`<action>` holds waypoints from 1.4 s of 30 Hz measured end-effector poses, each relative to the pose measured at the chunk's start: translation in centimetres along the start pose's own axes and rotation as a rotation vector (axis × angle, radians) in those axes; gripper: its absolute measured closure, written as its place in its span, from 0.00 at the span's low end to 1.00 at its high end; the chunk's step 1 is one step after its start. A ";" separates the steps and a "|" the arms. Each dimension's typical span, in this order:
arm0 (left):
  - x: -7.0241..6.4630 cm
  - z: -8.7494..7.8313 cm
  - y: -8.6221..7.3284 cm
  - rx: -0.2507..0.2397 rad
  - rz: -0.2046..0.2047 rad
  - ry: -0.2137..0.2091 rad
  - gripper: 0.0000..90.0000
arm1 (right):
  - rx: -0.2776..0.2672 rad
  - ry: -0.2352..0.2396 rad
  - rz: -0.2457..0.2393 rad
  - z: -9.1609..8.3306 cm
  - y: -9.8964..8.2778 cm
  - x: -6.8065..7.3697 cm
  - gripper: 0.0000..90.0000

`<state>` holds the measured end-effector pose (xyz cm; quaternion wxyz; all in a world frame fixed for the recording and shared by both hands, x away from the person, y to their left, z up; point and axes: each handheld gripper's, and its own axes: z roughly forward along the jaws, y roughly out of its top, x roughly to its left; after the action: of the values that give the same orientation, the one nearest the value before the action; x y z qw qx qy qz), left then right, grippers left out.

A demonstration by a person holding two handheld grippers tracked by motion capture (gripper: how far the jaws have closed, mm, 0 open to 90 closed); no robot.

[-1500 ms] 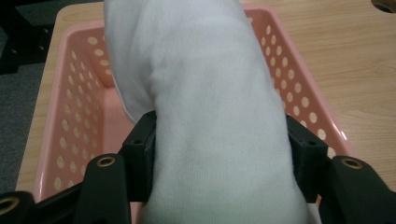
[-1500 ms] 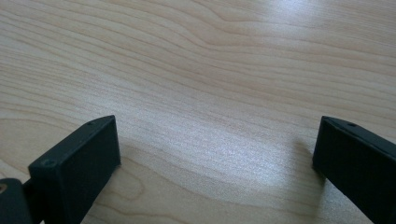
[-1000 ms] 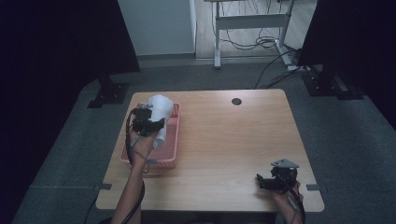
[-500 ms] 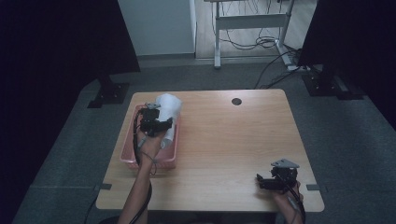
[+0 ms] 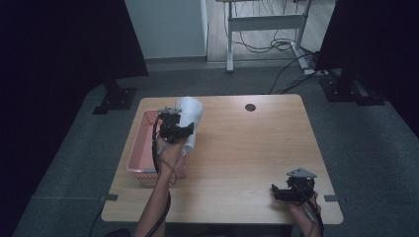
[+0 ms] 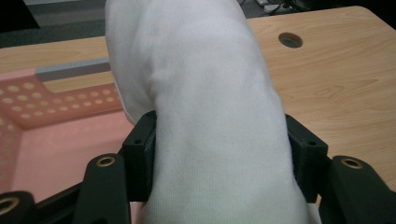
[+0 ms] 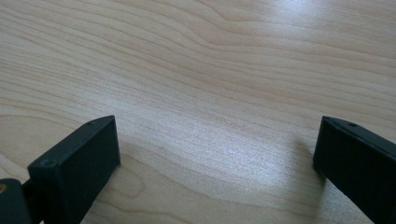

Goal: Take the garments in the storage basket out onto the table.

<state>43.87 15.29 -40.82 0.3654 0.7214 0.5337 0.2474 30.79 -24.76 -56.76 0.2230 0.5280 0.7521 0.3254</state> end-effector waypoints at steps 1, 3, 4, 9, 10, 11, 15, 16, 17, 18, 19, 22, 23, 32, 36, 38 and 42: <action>-0.3 0.1 0.1 0.000 0.004 -0.004 0.45 | 0.000 0.000 0.000 0.0 0.0 0.0 0.00; -0.8 0.3 0.1 -0.004 0.003 -0.010 0.45 | 0.000 0.001 0.000 0.0 0.0 0.0 0.00; -1.1 0.5 0.1 -0.004 0.004 -0.014 0.45 | 0.000 0.001 -0.001 0.0 0.0 0.0 0.00; -2.4 1.3 0.1 -0.005 -0.007 -0.023 0.45 | 0.000 0.004 -0.004 0.0 0.0 0.0 0.00; -2.7 1.5 0.1 -0.004 -0.006 -0.025 0.45 | 0.000 0.004 -0.004 0.0 0.0 0.0 0.00; -2.9 1.6 0.0 -0.003 -0.010 -0.025 0.45 | 0.000 0.005 -0.005 0.0 0.0 0.0 0.00; -3.9 2.5 -0.2 -0.004 -0.026 -0.019 0.45 | 0.001 0.006 -0.006 0.0 0.0 -0.1 0.00; -4.1 2.8 -0.2 -0.004 -0.030 -0.019 0.45 | 0.000 0.007 -0.007 0.0 0.0 -0.1 0.00; -4.4 3.1 -0.4 -0.007 -0.040 -0.019 0.45 | 0.000 0.007 -0.007 0.0 0.0 -0.1 0.00; -4.6 3.2 -0.5 -0.007 -0.042 -0.016 0.45 | 0.001 0.008 -0.007 0.0 0.0 -0.1 0.00; -4.8 3.6 -0.6 -0.009 -0.045 -0.010 0.45 | 0.000 0.008 -0.008 0.0 0.0 -0.1 0.00; -5.4 4.4 -1.0 -0.001 -0.056 -0.011 0.45 | 0.000 0.010 -0.008 0.0 -0.1 -0.1 0.00; -5.4 4.4 -1.0 -0.001 -0.056 -0.011 0.45 | 0.000 0.010 -0.008 0.0 -0.1 -0.1 0.00; -7.0 6.3 -2.1 0.006 -0.084 -0.022 0.45 | -0.001 0.014 -0.013 -0.1 -0.1 -0.1 0.00; -7.7 7.1 -2.6 0.011 -0.090 -0.022 0.45 | 0.000 0.015 -0.014 -0.1 -0.1 -0.2 0.00; -7.9 7.5 -2.9 0.016 -0.093 -0.019 0.45 | 0.000 0.015 -0.014 -0.1 -0.1 -0.2 0.00; -8.3 8.4 -3.5 0.032 -0.091 -0.012 0.44 | 0.000 0.018 -0.016 -0.1 -0.1 -0.2 0.00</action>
<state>45.46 5.75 -48.44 0.3681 0.7037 0.5673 0.2177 30.76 -24.96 -56.77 0.2191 0.5190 0.7582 0.3283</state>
